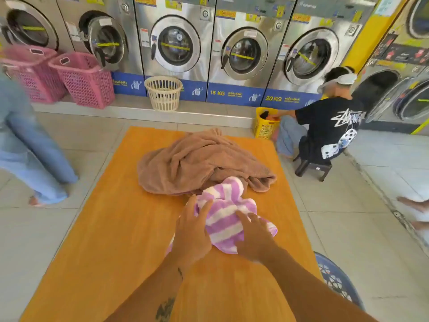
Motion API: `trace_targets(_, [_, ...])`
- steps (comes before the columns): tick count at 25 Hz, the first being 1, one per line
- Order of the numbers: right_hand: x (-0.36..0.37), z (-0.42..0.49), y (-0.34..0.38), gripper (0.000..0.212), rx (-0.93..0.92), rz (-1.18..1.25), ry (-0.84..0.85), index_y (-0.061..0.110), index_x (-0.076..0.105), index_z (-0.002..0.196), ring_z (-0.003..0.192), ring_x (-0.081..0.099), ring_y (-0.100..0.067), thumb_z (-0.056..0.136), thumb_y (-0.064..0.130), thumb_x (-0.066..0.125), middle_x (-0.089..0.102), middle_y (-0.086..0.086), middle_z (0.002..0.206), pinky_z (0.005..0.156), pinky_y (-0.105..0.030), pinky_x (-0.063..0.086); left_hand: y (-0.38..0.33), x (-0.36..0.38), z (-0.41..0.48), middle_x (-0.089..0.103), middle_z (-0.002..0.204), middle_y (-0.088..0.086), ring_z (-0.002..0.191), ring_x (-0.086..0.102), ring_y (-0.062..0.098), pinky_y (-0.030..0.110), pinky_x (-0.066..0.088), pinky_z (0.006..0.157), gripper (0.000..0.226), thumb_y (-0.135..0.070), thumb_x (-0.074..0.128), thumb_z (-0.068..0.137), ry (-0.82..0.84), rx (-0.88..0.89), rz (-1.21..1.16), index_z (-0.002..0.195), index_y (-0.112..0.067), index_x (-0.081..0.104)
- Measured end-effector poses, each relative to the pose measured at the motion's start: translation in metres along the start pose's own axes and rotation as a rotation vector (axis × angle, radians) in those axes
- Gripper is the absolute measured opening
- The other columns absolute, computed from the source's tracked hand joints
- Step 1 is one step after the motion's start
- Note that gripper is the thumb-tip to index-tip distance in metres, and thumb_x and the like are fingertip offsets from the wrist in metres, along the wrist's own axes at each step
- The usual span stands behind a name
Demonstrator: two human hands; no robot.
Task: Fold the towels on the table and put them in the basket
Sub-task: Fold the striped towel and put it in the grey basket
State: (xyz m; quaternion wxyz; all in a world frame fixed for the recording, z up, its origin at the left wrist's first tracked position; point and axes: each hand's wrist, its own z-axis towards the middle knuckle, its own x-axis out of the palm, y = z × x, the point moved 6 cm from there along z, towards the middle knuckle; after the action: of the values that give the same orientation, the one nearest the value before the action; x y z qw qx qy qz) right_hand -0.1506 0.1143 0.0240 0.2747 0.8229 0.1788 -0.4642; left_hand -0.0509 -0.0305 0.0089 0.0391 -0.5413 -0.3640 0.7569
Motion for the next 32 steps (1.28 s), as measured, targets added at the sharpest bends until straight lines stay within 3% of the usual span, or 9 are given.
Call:
trace_targets(4, [0.014, 0.011, 0.006, 0.042, -0.023, 0.061, 0.084, 0.033, 0.047, 0.127, 0.099, 0.057, -0.024, 0.086, 0.026, 0.052, 0.056, 0.002, 0.115, 0.081, -0.035, 0.049, 0.013, 0.009, 0.004, 0.047, 0.14, 0.004, 0.123, 0.049, 0.031, 0.043, 0.046, 0.091, 0.083, -0.013, 0.046, 0.079, 0.028, -0.008, 0.096, 0.151, -0.041, 0.015])
trace_targets(8, [0.008, 0.007, -0.011, 0.009, -0.061, 0.172, 0.297, 0.031, 0.059, 0.099, 0.079, 0.055, -0.005, 0.091, 0.029, 0.058, 0.054, 0.015, 0.086, 0.067, -0.015, 0.043, 0.025, -0.013, -0.004, 0.065, 0.112, 0.001, 0.096, 0.059, 0.025, 0.043, 0.047, 0.08, 0.074, -0.037, 0.029, 0.078, -0.135, -0.053, -0.095, 0.152, -0.026, 0.033])
trace_targets(11, [-0.011, 0.022, -0.034, 0.022, -0.004, 0.141, 0.235, 0.012, 0.068, 0.102, 0.085, 0.06, -0.015, 0.088, 0.028, 0.062, 0.064, -0.005, 0.102, 0.073, -0.026, 0.05, 0.025, -0.018, -0.01, 0.067, 0.105, 0.003, 0.09, 0.062, 0.03, 0.042, 0.046, 0.077, 0.063, -0.03, 0.034, 0.077, -0.175, -0.065, 0.041, 0.135, -0.021, 0.055])
trace_targets(15, [-0.045, 0.05, -0.022, 0.05, -0.068, 0.356, 0.02, 0.019, 0.05, 0.137, 0.108, 0.059, -0.019, 0.088, 0.014, 0.059, 0.053, -0.004, 0.134, 0.082, -0.03, 0.051, 0.013, -0.014, -0.044, 0.06, 0.107, 0.004, 0.092, 0.056, 0.029, 0.04, 0.046, 0.076, 0.041, -0.02, 0.041, 0.08, -0.253, -0.104, 0.204, 0.114, -0.02, 0.065])
trace_targets(18, [-0.04, 0.059, 0.002, 0.069, -0.22, 0.405, 0.132, 0.022, 0.03, 0.151, 0.093, 0.055, -0.008, 0.089, 0.012, 0.059, 0.046, 0.006, 0.13, 0.064, -0.016, 0.044, -0.007, -0.012, -0.075, 0.06, 0.099, 0.004, 0.088, 0.056, 0.029, 0.038, 0.047, 0.073, 0.034, -0.024, 0.043, 0.081, -0.293, -0.273, 0.208, 0.106, -0.02, 0.067])
trace_targets(22, [0.01, 0.04, -0.004, 0.069, -0.353, -0.208, 0.189, 0.035, 0.023, 0.152, 0.124, 0.045, -0.033, 0.09, 0.038, 0.052, 0.041, -0.004, 0.141, 0.096, -0.043, 0.045, -0.021, 0.006, -0.112, 0.062, 0.095, -0.004, 0.088, 0.06, 0.022, 0.03, 0.04, 0.072, 0.03, -0.027, 0.047, 0.096, -0.195, -0.703, -0.166, 0.124, -0.029, 0.059])
trace_targets(24, [0.026, 0.025, -0.019, 0.059, -0.354, -0.415, 0.077, 0.025, 0.034, 0.145, 0.126, 0.042, -0.036, 0.089, 0.039, 0.047, 0.041, -0.01, 0.137, 0.099, -0.044, 0.04, -0.024, 0.017, -0.119, 0.061, 0.106, -0.01, 0.098, 0.06, 0.02, 0.031, 0.044, 0.081, 0.045, -0.032, 0.045, 0.096, -0.107, -0.729, -0.212, 0.14, -0.041, 0.044])
trace_targets(29, [0.013, 0.013, -0.057, 0.007, -0.303, -0.046, 0.088, 0.025, 0.049, 0.09, 0.085, 0.06, -0.029, 0.086, 0.028, 0.053, 0.062, 0.0, 0.087, 0.065, -0.035, 0.042, -0.026, 0.028, -0.091, 0.057, 0.125, -0.004, 0.109, 0.057, 0.022, 0.031, 0.045, 0.087, 0.055, -0.021, 0.048, 0.095, -0.126, -0.662, -0.228, 0.145, -0.042, 0.04])
trace_targets(32, [-0.003, 0.007, -0.061, 0.019, -0.305, 0.099, 0.067, 0.022, 0.041, 0.07, 0.064, 0.046, -0.02, 0.081, 0.023, 0.057, 0.05, 0.004, 0.067, 0.058, -0.043, 0.041, -0.041, 0.048, -0.071, 0.054, 0.13, 0.0, 0.118, 0.053, 0.023, 0.032, 0.042, 0.096, 0.054, -0.028, 0.053, 0.097, -0.019, -0.629, -0.328, 0.148, -0.032, 0.038])
